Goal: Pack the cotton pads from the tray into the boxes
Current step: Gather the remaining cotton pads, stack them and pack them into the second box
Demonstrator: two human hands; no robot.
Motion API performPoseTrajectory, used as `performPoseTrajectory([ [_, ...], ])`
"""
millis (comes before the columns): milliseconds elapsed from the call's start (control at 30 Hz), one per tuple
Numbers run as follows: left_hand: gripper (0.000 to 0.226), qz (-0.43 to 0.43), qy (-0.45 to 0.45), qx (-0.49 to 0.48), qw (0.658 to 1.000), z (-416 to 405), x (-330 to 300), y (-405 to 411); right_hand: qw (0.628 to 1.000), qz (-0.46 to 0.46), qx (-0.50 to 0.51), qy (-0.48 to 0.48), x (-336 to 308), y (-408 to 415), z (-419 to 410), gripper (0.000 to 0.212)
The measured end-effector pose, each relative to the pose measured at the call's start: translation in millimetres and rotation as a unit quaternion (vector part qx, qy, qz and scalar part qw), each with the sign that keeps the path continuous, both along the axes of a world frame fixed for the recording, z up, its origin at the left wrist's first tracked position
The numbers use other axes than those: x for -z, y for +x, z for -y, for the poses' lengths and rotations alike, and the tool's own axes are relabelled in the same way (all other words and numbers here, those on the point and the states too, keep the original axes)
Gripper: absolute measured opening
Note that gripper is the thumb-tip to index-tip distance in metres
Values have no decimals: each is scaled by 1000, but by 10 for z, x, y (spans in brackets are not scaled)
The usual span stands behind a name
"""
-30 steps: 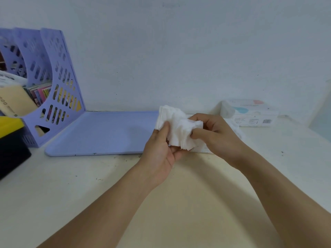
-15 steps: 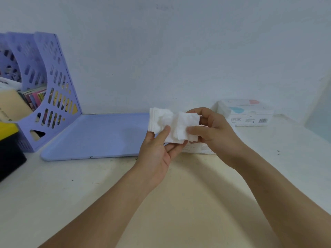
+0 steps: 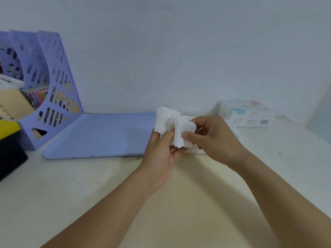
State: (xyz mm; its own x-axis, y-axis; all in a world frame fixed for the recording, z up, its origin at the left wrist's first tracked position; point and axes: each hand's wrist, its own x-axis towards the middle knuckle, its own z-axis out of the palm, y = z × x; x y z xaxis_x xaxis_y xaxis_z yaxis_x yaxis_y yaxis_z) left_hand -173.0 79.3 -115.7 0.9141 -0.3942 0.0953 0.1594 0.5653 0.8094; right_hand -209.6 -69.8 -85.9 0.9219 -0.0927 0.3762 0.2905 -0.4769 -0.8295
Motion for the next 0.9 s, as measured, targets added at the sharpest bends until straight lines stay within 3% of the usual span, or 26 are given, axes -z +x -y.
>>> performPoseTrajectory([
  [100, 44, 10, 27, -5, 1000, 0, 10, 8, 996, 25, 11, -80, 3, 0, -15, 8],
  [267, 39, -16, 17, 7, 1000, -6, 5, 39, 991, 62, 34, -116, 38, -2, -39, 23],
  [333, 42, -31, 10, -1, 999, -10, -9, 41, 995, 49, 52, -69, 42, -16, -63, 28],
  [467, 40, -18, 10, -19, 1000, -3, 10, 53, 995, -3, 35, 91, 39, -28, -106, 58],
  [600, 35, -8, 21, -34, 999, 14, 5, 59, 996, 38, 54, 65, 89, -15, -161, 50],
  [700, 29, -21, 10, -53, 998, -7, -6, 80, 993, 44, 35, 107, 23, -37, -105, 49],
  [800, 20, -12, 29, -70, 997, -42, 1, 123, 973, 1, -70, 219, -118, -102, -21, 45],
  [900, 23, 18, 53, -53, 997, -35, 9, 105, 969, -41, -119, 215, -119, -108, -38, 39],
])
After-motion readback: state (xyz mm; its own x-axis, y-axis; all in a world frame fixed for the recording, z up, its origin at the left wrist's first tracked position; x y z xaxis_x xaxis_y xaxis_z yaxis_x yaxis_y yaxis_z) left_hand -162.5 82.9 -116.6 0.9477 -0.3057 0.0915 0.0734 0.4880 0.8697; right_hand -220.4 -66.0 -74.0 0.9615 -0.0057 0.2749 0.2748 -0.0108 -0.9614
